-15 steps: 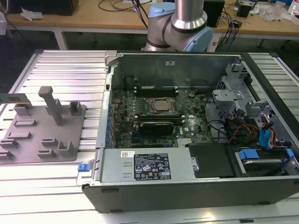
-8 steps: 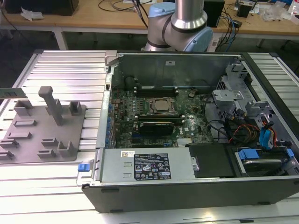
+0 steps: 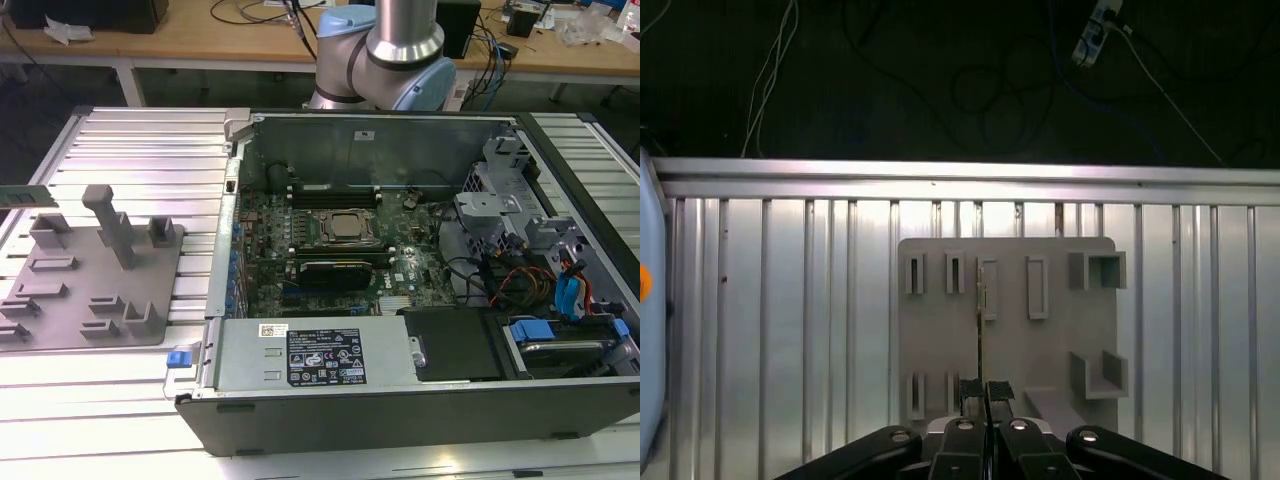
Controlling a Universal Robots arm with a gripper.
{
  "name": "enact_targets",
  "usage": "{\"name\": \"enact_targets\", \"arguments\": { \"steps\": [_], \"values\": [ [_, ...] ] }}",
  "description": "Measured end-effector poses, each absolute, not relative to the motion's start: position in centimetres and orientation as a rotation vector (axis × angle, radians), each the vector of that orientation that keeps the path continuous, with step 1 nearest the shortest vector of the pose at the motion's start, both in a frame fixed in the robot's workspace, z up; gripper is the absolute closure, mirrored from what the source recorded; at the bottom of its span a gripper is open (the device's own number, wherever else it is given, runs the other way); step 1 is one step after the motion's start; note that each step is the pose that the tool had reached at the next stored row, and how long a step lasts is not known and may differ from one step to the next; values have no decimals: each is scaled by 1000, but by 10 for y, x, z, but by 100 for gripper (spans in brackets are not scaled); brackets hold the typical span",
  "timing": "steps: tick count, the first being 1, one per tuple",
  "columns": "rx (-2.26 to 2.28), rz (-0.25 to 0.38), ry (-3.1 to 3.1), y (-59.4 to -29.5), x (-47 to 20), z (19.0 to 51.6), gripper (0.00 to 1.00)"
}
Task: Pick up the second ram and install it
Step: 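Pick up the second ram and move it above second insertion slot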
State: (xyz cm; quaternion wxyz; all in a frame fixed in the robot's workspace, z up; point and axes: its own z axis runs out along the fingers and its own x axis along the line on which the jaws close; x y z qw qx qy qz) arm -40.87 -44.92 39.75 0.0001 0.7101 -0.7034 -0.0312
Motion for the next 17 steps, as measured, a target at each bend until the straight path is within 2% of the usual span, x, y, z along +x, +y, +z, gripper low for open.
{"name": "enact_targets", "arguments": {
  "steps": [17],
  "values": [
    [2231, -98, -2210, -449, -391, 407, 91]
  ]
}}
